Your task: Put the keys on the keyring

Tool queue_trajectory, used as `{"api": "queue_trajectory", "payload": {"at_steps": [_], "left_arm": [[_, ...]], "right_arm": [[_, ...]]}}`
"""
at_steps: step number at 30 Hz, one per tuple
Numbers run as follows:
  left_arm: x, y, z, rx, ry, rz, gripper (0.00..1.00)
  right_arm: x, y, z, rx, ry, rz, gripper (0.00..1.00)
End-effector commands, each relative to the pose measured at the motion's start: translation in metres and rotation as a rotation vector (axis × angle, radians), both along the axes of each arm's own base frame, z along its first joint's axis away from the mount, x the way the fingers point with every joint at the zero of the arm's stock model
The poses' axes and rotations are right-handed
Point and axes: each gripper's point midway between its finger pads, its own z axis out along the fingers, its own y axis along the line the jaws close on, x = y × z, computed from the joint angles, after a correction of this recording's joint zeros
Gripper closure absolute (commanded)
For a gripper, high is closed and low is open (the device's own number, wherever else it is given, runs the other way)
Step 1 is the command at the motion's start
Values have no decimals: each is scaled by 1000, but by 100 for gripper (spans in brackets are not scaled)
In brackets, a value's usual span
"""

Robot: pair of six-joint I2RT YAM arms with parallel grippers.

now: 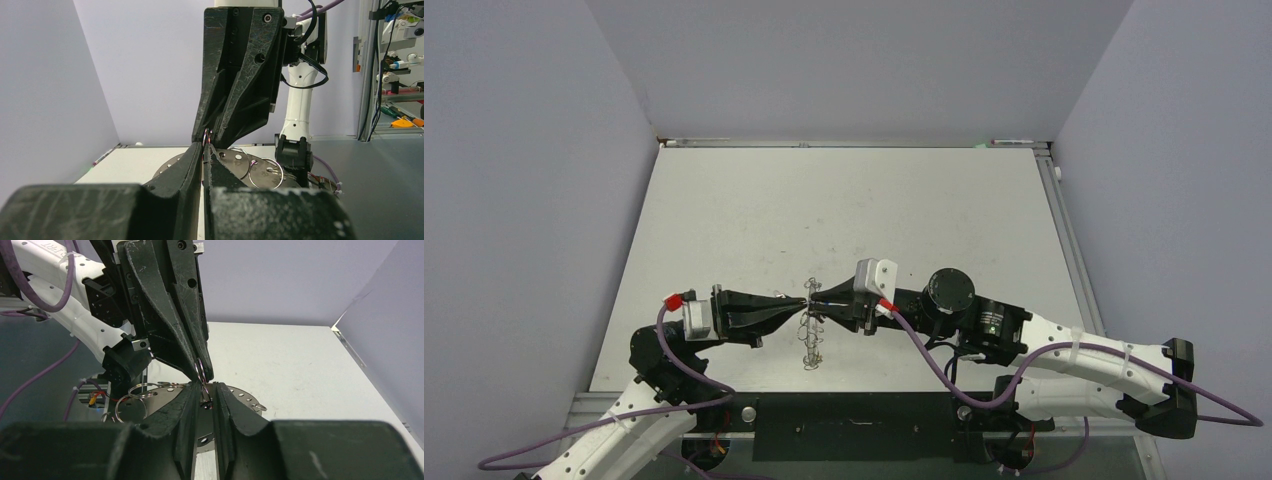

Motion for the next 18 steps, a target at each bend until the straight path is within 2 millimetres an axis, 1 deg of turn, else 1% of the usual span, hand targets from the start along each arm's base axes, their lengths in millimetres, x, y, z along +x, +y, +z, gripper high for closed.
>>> {"api": "queue_trajectory", "payload": {"at_steps": [1, 3, 4, 5, 6, 16, 17, 18], "left_arm": [[-5, 10, 25, -76, -57, 22, 100], [-4, 10, 25, -76, -57, 23, 100], [-5, 10, 25, -76, -58, 23, 100], [-5, 10, 25, -76, -58, 23, 100], [-4, 10, 25, -76, -57, 22, 100], [-5, 8, 22, -52, -69, 21, 100], [-4, 7, 22, -45, -74, 23, 98], [-4, 7, 21, -39, -76, 23, 93]], "right_arm": [[0, 4, 22, 58, -26, 14, 88], [0, 5, 21, 55, -27, 16, 88], [0, 5, 20, 54, -29, 17, 90], [0, 6, 20, 52, -29, 17, 94], [0, 6, 19, 50, -31, 20, 95], [-2, 2, 22, 29, -85, 35, 95], [-2, 2, 23, 25, -90, 35, 95], [-2, 1, 23, 19, -93, 35, 95]]}}
